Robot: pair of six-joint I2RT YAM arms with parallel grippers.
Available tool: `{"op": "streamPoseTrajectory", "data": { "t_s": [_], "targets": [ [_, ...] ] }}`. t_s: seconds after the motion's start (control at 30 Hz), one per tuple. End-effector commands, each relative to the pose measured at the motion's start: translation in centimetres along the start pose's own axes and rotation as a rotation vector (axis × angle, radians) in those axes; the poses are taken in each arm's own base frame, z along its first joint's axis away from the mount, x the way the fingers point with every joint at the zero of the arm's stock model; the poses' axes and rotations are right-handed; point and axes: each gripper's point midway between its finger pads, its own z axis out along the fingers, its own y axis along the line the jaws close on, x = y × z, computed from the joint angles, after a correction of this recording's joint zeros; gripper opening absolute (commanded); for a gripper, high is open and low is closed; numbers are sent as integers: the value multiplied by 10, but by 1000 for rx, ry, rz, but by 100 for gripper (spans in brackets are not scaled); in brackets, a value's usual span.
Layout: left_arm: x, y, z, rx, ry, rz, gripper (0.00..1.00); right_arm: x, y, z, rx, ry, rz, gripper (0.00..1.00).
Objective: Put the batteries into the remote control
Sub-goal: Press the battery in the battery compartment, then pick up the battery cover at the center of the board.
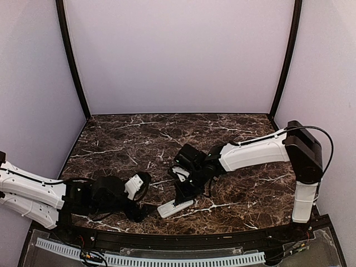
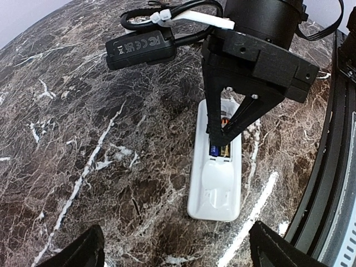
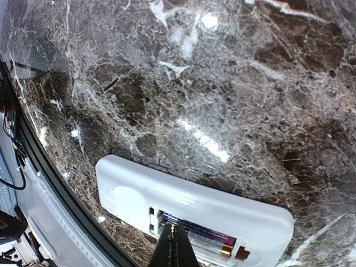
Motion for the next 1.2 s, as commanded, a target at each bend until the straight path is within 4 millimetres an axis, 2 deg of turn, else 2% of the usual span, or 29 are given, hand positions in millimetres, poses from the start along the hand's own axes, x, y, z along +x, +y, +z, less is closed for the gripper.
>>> {"op": "streamPoseTrajectory", "data": {
  "t_s": [0.0,0.1,0.23,0.33,0.4,0.43,0.57,0.77,0.87,1.0,1.17],
  "targets": [
    [-1,6,-4,-31,-6,2,89,-33,25,-49,-25,-133,-69,1],
    [-3,7,-6,-34,-15,-1,90,-48,7,-82,63,-214,-48,21],
    [-5,10,-11,-41,-35,-10,91,-45,-60,-111,273,-215,52,46],
    [-6,11,-13,-46,-46,-12,92,-31,-112,-121,419,-157,108,61],
    [-6,12,-14,-49,-48,-12,92,-24,-138,-122,476,-116,133,73],
    [-7,12,-14,-48,-49,-13,92,-21,-148,-121,492,-95,138,76],
    [-6,12,-13,-48,-47,-12,93,-17,-173,-114,527,-38,142,77],
    [-4,12,-13,-51,-40,-11,93,-16,-183,-97,511,10,116,72],
    [-4,12,-12,-50,-40,-9,93,-13,-188,-88,505,35,115,66],
    [-2,12,-11,-49,-35,-5,93,-7,-193,-81,511,71,115,52],
    [0,12,-9,-55,-26,-3,93,-3,-195,-76,505,80,116,47]
  ]
}}
